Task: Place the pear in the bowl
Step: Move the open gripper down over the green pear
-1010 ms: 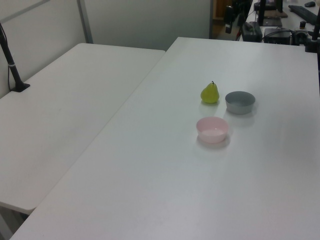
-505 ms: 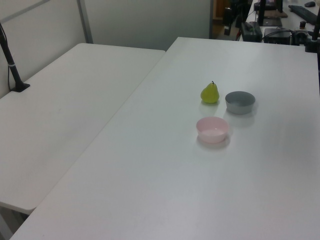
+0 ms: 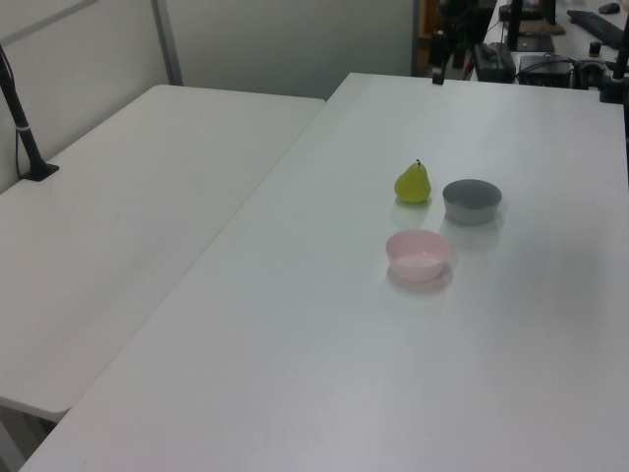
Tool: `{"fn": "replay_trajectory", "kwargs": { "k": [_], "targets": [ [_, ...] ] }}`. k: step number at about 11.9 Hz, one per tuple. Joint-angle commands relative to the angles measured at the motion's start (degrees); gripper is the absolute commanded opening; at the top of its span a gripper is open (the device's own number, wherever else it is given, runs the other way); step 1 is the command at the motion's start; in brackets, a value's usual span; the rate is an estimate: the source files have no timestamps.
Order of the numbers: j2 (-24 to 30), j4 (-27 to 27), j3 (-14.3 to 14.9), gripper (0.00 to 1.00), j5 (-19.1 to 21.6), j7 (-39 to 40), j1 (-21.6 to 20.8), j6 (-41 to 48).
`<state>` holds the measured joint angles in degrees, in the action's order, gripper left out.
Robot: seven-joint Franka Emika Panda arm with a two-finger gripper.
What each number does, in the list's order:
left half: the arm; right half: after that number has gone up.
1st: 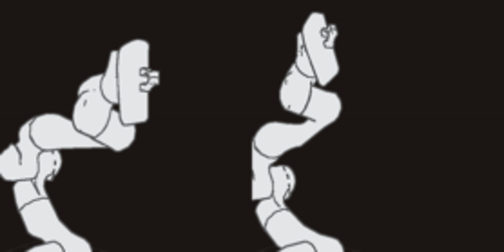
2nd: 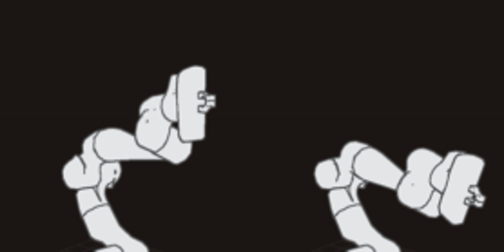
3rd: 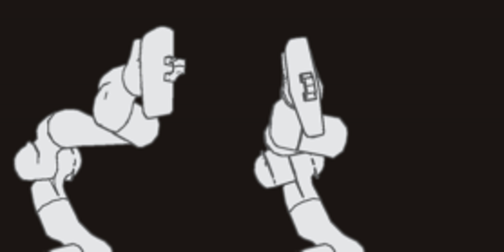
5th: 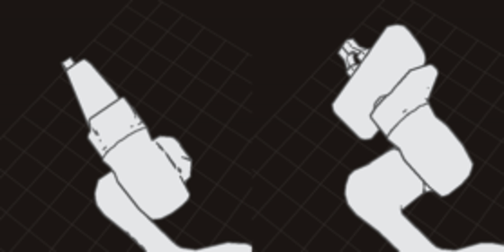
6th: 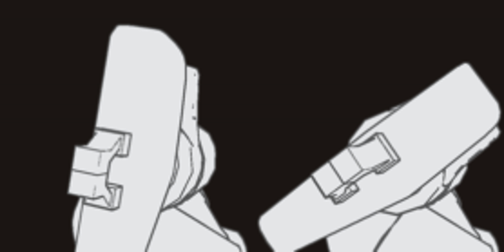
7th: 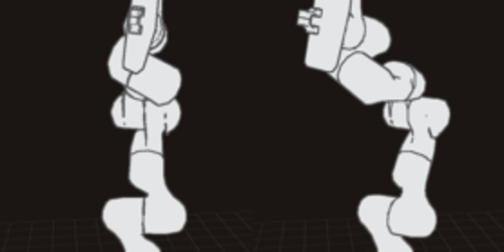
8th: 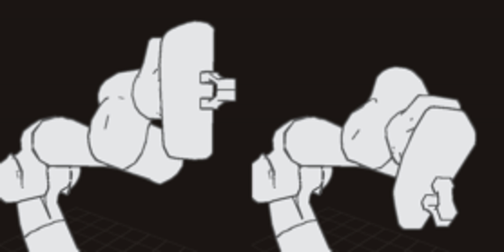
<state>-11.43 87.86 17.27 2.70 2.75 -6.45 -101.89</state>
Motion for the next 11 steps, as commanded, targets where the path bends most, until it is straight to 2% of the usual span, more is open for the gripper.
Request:
{"fn": "replay_trajectory", "kwargs": {
  "k": [1,2,5,8,11],
  "targets": [
    [-5.16,0.12,0.84,1.0,0.28,1.03,-4.27,-3.38],
    [-6.92,0.38,0.84,1.0,0.28,1.03,-5.15,-6.45],
    [-10.88,0.47,0.84,1.0,0.11,1.81,-5.77,-8.49],
    [-15.01,1.34,0.92,1.0,-0.24,7.25,-5.77,-11.13],
    [-16.25,2.75,1.01,1.0,-0.42,9.81,-5.51,-13.33]
  ]
}}
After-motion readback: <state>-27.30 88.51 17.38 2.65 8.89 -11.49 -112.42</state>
